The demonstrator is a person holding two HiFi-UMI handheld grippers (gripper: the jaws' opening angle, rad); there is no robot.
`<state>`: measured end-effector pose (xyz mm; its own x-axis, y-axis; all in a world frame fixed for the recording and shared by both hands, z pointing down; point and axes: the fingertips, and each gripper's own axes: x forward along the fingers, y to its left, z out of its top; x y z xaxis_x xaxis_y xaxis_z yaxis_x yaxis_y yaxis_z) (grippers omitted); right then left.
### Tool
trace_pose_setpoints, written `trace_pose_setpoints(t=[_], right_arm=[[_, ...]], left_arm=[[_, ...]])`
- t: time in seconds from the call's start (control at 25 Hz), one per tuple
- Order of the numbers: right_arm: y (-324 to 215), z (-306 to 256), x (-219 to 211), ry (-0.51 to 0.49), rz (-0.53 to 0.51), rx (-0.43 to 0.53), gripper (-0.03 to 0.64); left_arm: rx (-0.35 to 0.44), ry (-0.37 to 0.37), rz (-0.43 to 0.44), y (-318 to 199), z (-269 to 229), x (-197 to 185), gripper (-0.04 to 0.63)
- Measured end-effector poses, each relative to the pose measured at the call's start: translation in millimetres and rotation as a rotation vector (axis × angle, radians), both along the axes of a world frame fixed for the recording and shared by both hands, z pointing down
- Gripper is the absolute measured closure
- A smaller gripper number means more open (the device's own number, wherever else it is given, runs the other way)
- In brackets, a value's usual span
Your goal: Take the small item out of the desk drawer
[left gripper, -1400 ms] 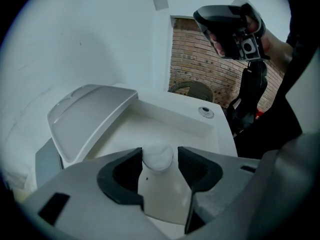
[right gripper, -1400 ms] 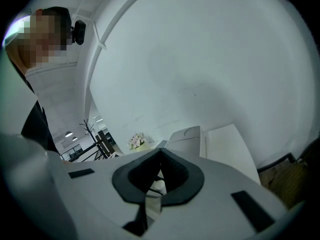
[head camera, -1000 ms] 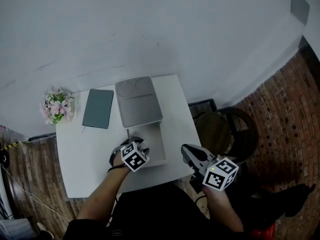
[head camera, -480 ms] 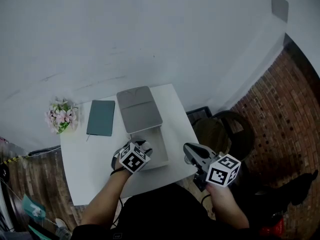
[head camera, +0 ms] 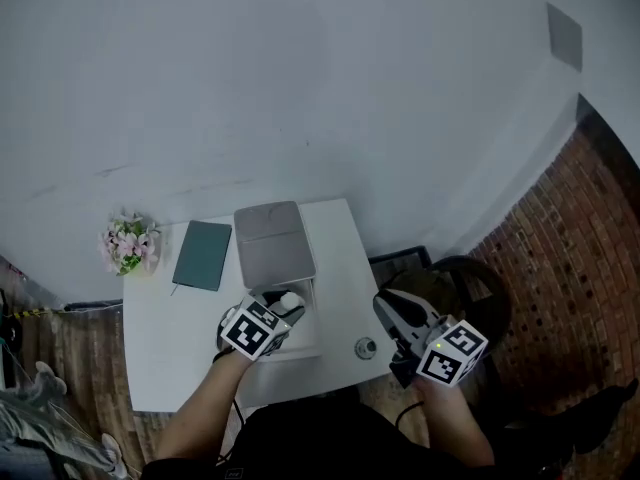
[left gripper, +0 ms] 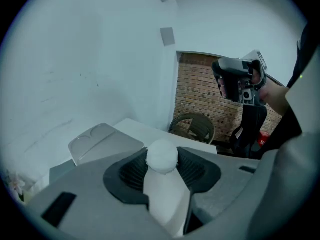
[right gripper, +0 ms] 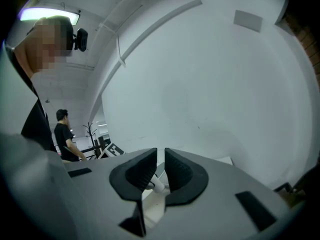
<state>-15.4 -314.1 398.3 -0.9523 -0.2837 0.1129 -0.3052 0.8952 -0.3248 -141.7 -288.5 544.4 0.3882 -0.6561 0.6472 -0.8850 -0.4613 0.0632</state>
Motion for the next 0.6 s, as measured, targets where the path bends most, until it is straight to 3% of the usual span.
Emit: trace_pose_setpoints(t=[0.2, 0.6], right_arm=[[-16.2, -5.9, 45.0, 0.001, -0.051, 0.074, 0.545], [-60.2, 5.9, 98.6, 0.059, 0.020, 0.089, 0.561]], left_arm=[[0.030, 0.033, -0.040, -24.6, -27.8, 30.2, 0.413], [0.165, 0.067, -0.081, -48.6, -97.6, 71.5, 0.413]])
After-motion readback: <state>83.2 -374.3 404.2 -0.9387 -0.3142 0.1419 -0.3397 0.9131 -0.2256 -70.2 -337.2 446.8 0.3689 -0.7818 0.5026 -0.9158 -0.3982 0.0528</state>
